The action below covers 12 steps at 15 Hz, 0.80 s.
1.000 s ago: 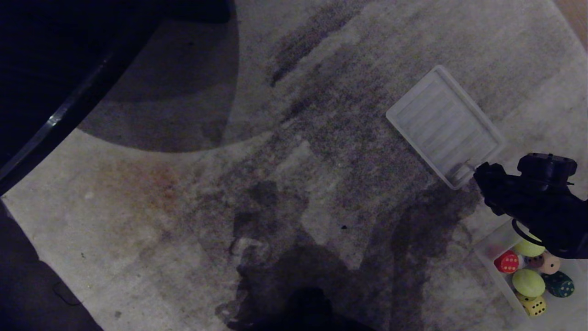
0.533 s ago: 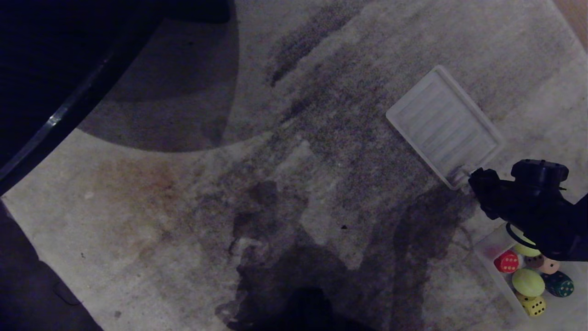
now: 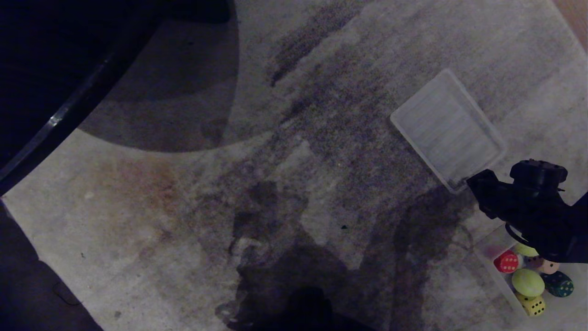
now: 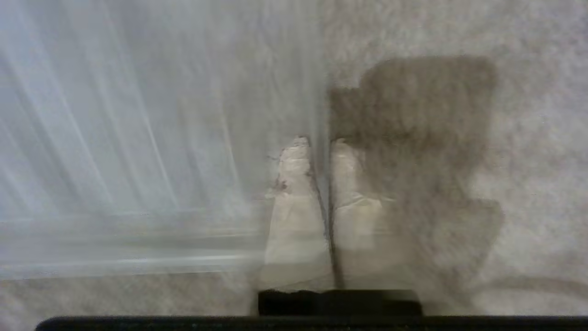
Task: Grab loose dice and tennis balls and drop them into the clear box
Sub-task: Close the lid
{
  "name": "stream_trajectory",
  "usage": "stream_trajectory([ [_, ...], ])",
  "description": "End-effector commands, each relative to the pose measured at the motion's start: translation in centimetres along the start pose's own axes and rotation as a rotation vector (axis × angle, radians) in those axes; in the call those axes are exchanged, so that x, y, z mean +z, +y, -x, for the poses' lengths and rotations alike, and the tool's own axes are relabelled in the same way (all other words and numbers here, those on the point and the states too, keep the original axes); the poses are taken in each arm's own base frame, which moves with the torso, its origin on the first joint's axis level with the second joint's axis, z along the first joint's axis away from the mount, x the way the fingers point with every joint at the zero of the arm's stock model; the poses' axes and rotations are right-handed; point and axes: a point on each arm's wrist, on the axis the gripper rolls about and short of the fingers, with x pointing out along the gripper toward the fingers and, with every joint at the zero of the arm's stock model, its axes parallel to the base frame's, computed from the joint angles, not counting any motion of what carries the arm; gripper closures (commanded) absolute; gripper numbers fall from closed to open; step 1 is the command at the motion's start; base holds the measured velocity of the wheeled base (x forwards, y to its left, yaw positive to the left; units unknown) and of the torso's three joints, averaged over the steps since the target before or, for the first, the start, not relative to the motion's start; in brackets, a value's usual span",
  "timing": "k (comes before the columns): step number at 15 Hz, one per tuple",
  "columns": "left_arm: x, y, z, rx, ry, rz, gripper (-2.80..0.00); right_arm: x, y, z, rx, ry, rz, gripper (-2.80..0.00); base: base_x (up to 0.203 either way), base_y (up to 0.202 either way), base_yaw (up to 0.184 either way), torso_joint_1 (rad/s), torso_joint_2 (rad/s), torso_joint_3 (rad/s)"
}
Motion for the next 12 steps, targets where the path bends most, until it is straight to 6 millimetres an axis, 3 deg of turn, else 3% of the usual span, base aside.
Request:
stream_trajectory([
  [1,0.0,0.0,0.0,0.001,0.003,0.001,0.0,0.6,0.7,0.7,0.021,-0.019,-0.008,0.0,0.0,0.0,0.0,0.0,0.0,0.0],
  [4,0.0,0.0,0.0,0.001,0.003,0.001,0.0,2.0,2.2,3.0,0.069,-0.049,-0.008,0.0,0.0,0.0,0.0,0.0,0.0,0.0],
  [6,0.0,0.0,0.0,0.001,0.003,0.001,0.0,3.0,3.3,5.8,0.105,-0.058,0.011,0.0,0.0,0.0,0.0,0.0,0.0,0.0],
  [9,0.0,0.0,0.0,0.001,0.003,0.001,0.0,4.2,4.7,11.9,0.159,-0.028,0.097,0.0,0.0,0.0,0.0,0.0,0.0,0.0],
  [12,0.0,0.0,0.0,0.001,0.003,0.001,0.0,4.0,4.5,19.1,0.184,0.009,0.22,0.0,0.0,0.0,0.0,0.0,0.0,0.0],
])
